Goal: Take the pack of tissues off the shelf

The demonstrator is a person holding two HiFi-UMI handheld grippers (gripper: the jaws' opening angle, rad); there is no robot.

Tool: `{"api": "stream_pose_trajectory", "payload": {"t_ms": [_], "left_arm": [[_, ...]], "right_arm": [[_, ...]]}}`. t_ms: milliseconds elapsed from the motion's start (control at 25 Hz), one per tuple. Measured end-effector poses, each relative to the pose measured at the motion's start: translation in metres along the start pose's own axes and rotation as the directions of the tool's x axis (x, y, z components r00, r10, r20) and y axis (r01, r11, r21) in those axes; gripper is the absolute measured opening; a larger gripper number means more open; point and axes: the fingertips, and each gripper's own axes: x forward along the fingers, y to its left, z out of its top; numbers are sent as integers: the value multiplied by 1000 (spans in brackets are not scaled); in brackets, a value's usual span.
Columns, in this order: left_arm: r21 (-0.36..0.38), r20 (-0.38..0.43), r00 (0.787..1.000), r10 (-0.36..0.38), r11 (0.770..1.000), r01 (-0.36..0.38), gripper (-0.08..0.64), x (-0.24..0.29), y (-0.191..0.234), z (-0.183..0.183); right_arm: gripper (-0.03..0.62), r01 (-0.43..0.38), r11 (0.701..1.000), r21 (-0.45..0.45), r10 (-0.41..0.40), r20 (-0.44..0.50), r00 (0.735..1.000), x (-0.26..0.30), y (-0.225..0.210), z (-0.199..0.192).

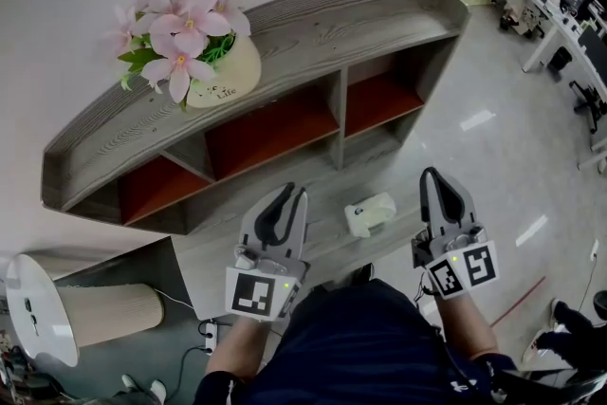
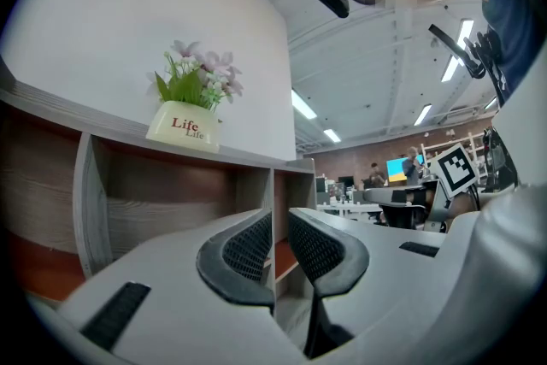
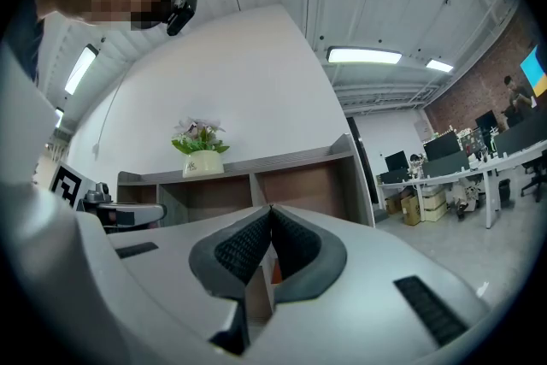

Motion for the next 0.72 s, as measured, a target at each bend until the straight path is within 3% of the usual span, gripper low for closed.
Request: {"api": "stream_pose_trajectory", "payload": {"t_ms": [720], "left_arm": [[-15, -1, 1000, -21, 1000, 21, 69, 9, -9, 0]], "right_arm": [[12, 3, 1000, 1, -3, -12, 1000, -3, -5, -3]]}}
